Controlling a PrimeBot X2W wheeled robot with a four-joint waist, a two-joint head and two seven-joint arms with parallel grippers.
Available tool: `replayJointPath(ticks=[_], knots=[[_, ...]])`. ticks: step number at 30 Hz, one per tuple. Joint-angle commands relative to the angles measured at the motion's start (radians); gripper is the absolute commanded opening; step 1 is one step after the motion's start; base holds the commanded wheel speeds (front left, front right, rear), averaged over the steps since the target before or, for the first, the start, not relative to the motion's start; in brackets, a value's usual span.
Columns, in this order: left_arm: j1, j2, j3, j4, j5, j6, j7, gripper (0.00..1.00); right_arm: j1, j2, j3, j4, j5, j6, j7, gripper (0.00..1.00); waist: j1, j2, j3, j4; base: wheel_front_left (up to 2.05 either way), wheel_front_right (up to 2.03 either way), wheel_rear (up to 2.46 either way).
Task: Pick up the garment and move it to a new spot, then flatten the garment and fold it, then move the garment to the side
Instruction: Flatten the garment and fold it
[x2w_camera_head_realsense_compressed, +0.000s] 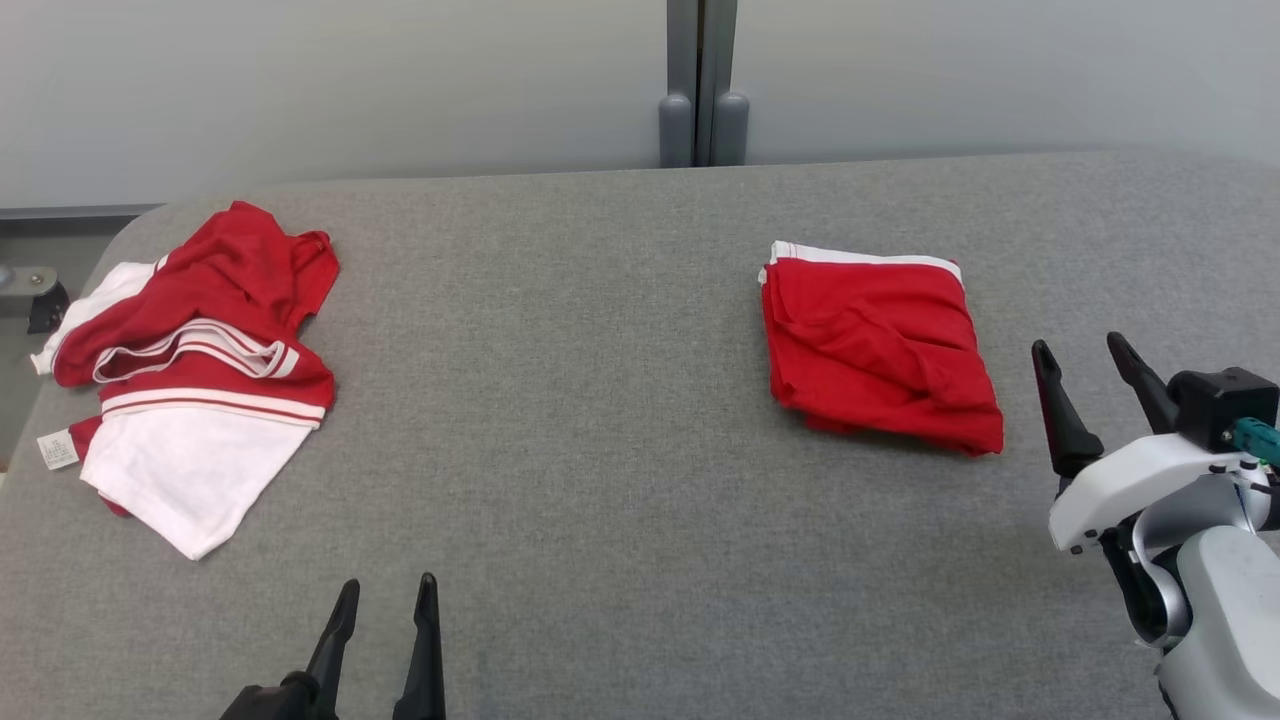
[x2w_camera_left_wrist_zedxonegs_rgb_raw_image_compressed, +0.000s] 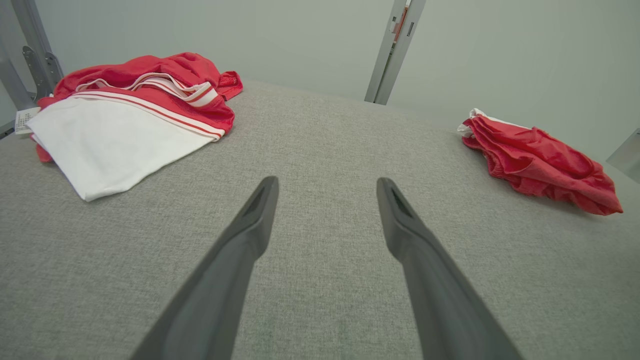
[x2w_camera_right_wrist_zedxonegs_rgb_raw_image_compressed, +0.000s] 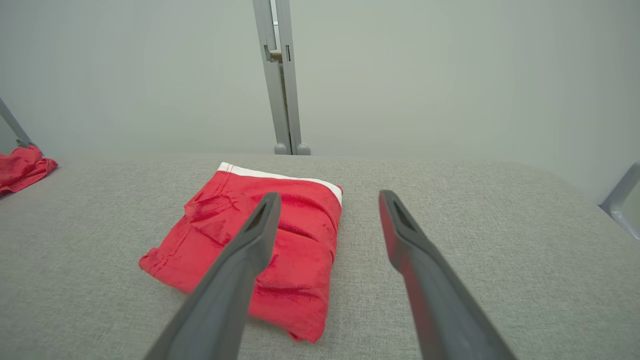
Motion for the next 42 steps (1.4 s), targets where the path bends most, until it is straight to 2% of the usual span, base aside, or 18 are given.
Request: replayJointPath(ticks=[1, 2, 3, 4, 5, 6, 15, 23, 30, 35, 42], knots=[[0.006, 0.002, 0.005, -0.011, -0.002, 0.005, 0.000, 1.00, -0.013, -0.005, -0.016, 0.012, -0.009, -0.001, -0.008, 1.00, 0.0000, 0.0000, 0.024, 0.019, 0.00, 0.00, 0.00], [0.002, 0.002, 0.006, -0.015, -0.002, 0.005, 0.000, 1.00, -0.021, -0.006, -0.026, 0.022, -0.010, -0.001, -0.008, 0.99, 0.0000, 0.0000, 0.033, 0.024, 0.00, 0.00, 0.00], [-0.005, 0.002, 0.007, -0.017, 0.000, 0.004, 0.000, 1.00, -0.034, -0.014, -0.035, 0.035, -0.020, -0.001, -0.006, 0.84, 0.0000, 0.0000, 0.047, 0.031, 0.00, 0.00, 0.00], [-0.013, 0.002, 0.007, -0.020, 0.001, 0.002, 0.000, 1.00, -0.047, -0.017, -0.040, 0.044, -0.023, -0.001, -0.006, 0.64, 0.0000, 0.0000, 0.060, 0.036, 0.00, 0.00, 0.00], [-0.027, 0.002, 0.008, -0.024, 0.002, -0.001, 0.000, 1.00, -0.066, -0.016, -0.043, 0.062, -0.024, -0.001, -0.001, 0.25, 0.0000, 0.0000, 0.077, 0.043, 0.00, 0.00, 0.00], [-0.035, 0.002, 0.007, -0.024, 0.002, -0.002, 0.000, 1.00, -0.081, -0.023, -0.041, 0.076, -0.032, -0.001, 0.008, 0.00, 0.0000, 0.0000, 0.093, 0.048, 0.00, 0.00, 0.00], [-0.102, 0.002, -0.009, -0.013, -0.018, -0.011, 0.000, 1.00, -0.290, -0.048, 0.015, 0.296, -0.069, -0.001, 0.084, 0.00, 0.0000, 0.0000, 0.200, 0.104, 0.00, 0.00, 0.00], [-0.126, 0.002, -0.016, -0.005, -0.046, -0.005, 0.000, 1.00, -0.368, -0.059, 0.125, 0.434, -0.042, -0.001, 0.064, 0.00, 0.0000, 0.0000, 0.210, 0.144, 0.00, 0.00, 0.00], [-0.107, 0.002, 0.000, 0.007, -0.057, -0.002, 0.000, 1.00, -0.349, -0.051, 0.288, 0.436, 0.063, -0.001, 0.065, 0.00, 0.0000, 0.0000, 0.179, 0.141, 0.00, 0.00, 0.00], [-0.088, 0.002, 0.002, 0.011, -0.061, 0.003, 0.000, 1.00, -0.318, -0.061, 0.401, 0.383, 0.166, -0.001, 0.053, 0.00, 0.0000, 0.0000, 0.141, 0.133, 0.00, 0.00, 0.00], [-0.051, 0.002, 0.010, 0.015, -0.058, 0.011, 0.000, 1.00, -0.253, -0.077, 0.566, 0.309, 0.285, -0.001, 0.109, 0.00, 0.0000, 0.0000, 0.076, 0.105, 0.00, 0.00, 0.00]])
